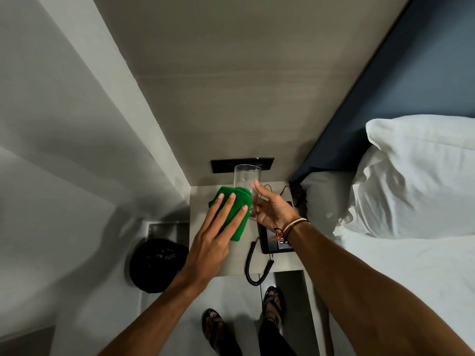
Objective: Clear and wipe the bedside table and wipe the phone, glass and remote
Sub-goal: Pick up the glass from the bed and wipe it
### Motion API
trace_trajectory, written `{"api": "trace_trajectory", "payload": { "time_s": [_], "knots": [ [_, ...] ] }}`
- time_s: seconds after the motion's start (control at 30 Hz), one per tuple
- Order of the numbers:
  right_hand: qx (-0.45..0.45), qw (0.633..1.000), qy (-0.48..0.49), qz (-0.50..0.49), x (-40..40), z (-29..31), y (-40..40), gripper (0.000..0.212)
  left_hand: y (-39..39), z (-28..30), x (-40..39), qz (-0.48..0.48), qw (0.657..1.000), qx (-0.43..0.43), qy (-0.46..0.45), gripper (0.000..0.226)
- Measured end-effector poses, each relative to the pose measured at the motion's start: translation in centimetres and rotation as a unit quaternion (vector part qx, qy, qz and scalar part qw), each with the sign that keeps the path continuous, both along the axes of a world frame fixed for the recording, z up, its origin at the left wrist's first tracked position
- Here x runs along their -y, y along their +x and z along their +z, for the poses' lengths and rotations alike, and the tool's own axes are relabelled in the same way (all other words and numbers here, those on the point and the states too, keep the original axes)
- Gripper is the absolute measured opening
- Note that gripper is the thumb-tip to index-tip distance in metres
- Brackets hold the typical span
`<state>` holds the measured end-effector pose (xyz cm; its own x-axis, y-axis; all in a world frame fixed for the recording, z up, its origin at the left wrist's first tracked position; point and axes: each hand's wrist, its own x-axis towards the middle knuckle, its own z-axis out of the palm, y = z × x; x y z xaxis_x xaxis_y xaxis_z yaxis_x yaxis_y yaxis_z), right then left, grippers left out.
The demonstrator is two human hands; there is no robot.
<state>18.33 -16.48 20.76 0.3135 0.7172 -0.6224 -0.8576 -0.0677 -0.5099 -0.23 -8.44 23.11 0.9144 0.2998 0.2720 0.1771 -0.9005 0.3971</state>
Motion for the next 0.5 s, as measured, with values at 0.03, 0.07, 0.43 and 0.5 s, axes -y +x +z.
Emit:
{"api": "trace_trajectory", "payload": {
  "time_s": [0.03,0.07,0.43,0.5],
  "knots": [
    [-0.002,1.000,-0.013,-0.008,0.0,-0.2,0.0,0.041,-0.3,0.0,0.0,-0.009,1.000,-0.005,0.002,0.076],
    [-0.007,1.000,-0.026,-0.017,-0.1,-0.4,0.0,0.046,-0.5,0.0,-0.1,-0.019,1.000,-0.009,0.002,0.076],
    [-0.083,0.994,-0.057,-0.051,-0.9,-3.0,0.6,0.020,-1.9,-2.1,-3.3,0.190,0.944,0.106,-0.248,0.075],
    [-0.049,0.996,-0.075,-0.024,-1.6,-4.1,0.8,0.014,-2.3,-3.5,-4.2,0.243,0.914,0.135,-0.296,0.068]
  ]
}}
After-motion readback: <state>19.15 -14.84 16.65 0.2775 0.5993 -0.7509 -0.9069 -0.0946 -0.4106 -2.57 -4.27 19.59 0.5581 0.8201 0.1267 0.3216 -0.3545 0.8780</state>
